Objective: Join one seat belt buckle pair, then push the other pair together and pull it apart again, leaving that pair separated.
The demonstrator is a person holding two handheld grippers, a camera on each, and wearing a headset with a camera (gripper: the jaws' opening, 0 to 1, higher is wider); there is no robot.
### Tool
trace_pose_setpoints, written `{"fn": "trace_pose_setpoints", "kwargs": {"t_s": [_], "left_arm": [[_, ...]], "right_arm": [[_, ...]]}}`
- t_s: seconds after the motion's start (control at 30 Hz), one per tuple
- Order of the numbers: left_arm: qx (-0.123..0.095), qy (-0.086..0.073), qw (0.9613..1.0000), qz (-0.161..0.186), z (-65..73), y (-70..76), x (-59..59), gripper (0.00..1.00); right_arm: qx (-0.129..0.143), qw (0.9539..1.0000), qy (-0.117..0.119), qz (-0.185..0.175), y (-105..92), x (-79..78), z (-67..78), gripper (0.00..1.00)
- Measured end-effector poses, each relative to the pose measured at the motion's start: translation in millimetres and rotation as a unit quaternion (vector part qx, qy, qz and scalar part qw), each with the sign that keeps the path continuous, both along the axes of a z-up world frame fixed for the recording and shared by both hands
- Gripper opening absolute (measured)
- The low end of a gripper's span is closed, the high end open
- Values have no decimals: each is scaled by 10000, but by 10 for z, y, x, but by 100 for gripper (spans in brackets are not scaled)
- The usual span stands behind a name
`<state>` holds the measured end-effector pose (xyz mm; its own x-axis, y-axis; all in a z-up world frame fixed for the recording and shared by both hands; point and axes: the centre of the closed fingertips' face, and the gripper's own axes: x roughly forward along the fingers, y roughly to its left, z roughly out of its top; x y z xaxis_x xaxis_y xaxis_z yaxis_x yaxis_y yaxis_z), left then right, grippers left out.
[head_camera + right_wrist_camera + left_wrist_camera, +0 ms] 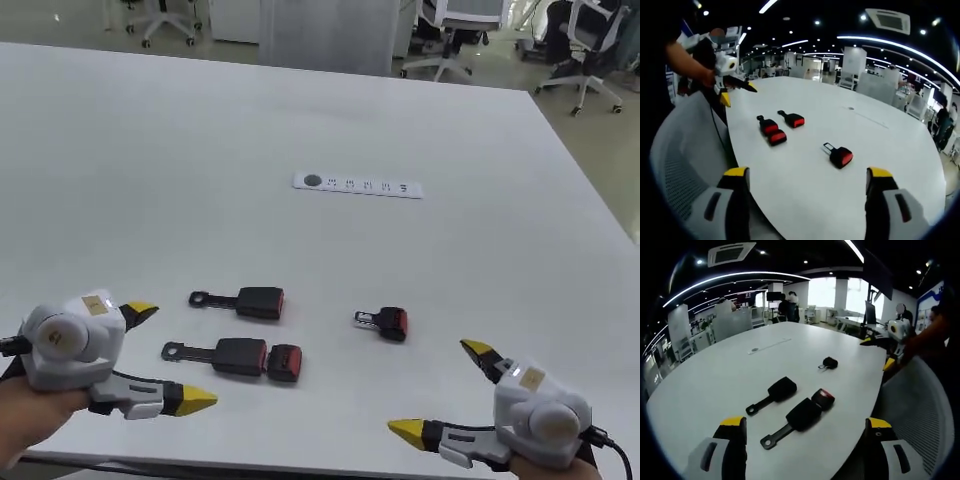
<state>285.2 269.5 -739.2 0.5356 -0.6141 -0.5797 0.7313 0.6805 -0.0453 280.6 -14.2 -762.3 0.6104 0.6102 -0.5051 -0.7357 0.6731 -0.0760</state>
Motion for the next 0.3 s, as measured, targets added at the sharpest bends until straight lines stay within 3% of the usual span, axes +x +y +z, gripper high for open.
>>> {"fn": "trace_pose_setpoints", "kwargs": {"t_s": [0.3], "left_arm": [[-11,42,10000,8,-42,24,-70,100]], "right_arm": [[35,10000,46,-31,32,-22,-16,99]]}}
